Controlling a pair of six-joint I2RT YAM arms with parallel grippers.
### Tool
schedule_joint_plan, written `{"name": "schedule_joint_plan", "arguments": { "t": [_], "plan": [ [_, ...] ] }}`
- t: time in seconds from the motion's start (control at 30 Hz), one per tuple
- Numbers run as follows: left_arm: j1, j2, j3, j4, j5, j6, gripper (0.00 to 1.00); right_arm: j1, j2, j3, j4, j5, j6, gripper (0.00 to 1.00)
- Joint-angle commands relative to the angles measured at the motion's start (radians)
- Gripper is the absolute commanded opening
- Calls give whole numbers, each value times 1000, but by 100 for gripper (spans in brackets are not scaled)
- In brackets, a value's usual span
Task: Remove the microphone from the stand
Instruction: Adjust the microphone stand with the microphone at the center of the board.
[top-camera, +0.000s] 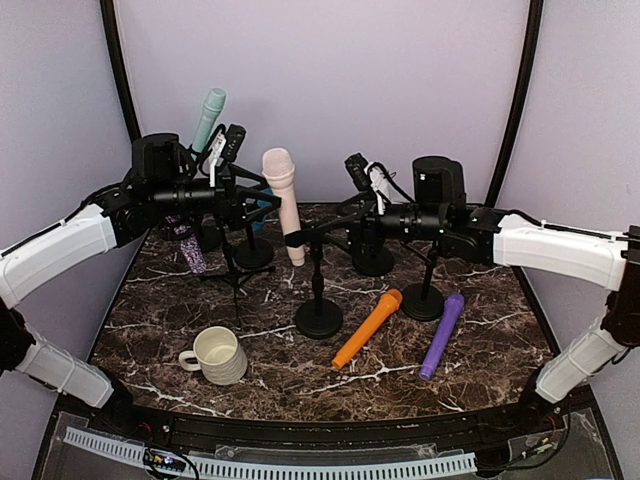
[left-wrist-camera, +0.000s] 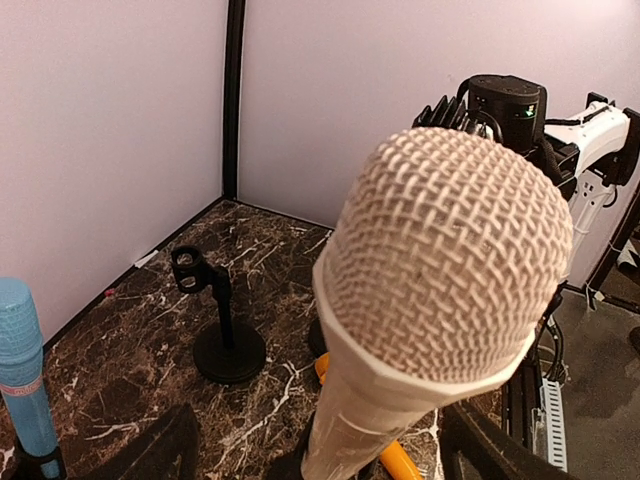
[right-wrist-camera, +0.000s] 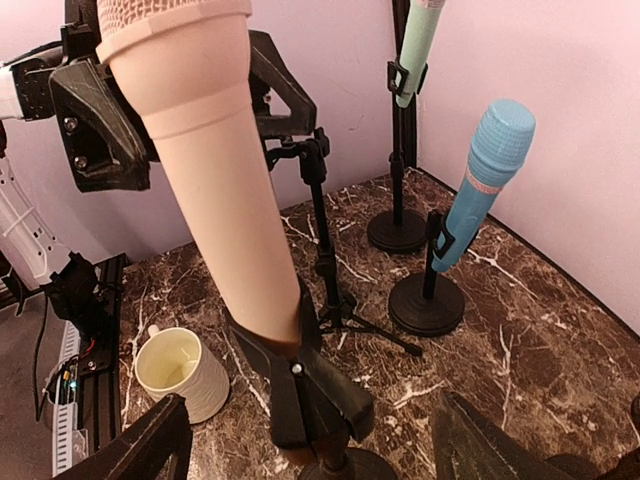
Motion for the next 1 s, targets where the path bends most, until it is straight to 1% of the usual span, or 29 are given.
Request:
{"name": "schedule_joint_plan", "arguments": {
  "t": [0.0,0.13,0.17,0.33,0.47,0.6,0.73,0.97],
  "plan": [
    [-18,14,45,-3,-18,-16,86,-6,65,97,-55,-90,-67,83],
    [-23,35,57,7,0,-20,86,-5,118,153,-100,-103,-113,83],
    [-23,40,60,10,9,-43,86,-5,126,162,-107,-107,-120,83],
    [-24,76,76,26,18,-74,86,-5,143,192,-138,-141,-123,82],
    [-24,76,74,21,-75,-81,85,3,119,163,-133,-160,-101,79],
    [-24,73,66,18,-131,-86,84,29,91,135,-133,-153,-80,76],
    [-23,64,55,17,-185,-90,84,56,64,110,-140,-124,-61,75],
    [-22,58,42,22,-212,-96,84,90,28,72,-124,-109,-12,76]
  ]
}}
